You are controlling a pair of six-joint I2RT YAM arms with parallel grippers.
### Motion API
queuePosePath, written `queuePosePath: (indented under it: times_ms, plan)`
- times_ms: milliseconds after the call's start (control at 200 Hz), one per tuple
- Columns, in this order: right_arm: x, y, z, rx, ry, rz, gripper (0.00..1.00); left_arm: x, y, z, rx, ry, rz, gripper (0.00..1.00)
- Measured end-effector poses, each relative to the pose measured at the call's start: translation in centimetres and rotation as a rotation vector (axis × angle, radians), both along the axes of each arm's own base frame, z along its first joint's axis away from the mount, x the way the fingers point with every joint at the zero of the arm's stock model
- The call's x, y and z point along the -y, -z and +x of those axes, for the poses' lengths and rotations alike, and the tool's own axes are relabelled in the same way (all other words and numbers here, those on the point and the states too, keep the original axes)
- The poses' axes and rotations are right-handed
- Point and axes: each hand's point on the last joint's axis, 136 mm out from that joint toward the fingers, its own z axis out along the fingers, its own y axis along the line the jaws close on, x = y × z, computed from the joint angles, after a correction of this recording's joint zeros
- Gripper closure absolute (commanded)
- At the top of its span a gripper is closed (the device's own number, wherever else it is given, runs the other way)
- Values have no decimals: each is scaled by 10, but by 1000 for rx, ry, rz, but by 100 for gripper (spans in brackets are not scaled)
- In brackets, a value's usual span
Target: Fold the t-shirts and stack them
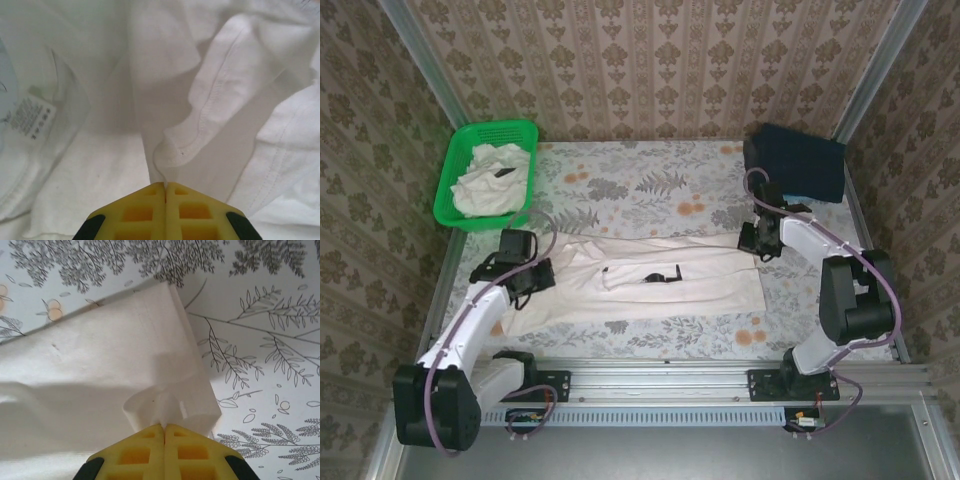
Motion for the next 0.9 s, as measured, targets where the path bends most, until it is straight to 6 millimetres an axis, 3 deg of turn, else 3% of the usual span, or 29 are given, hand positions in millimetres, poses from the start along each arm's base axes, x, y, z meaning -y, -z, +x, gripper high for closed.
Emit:
queuePosePath:
  times_ms: [305, 475, 700, 805, 900]
  plan:
    - [3, 21, -26, -66, 0, -7, 90, 0, 5, -2, -10, -19, -13, 100]
    - [3, 16, -28, -53, -5, -9, 74, 3, 14, -12, -10, -37, -21, 100]
    - [4, 7, -34, -58, -12, -16, 65, 12, 22, -30, 6, -59, -38, 100]
    - [-5, -6, -32, -13, -26, -2, 61, 9, 27, -34, 1, -92, -42, 100]
    - [-28, -15, -26, 20, -86, 3, 62, 7, 29, -36, -6, -113, -42, 100]
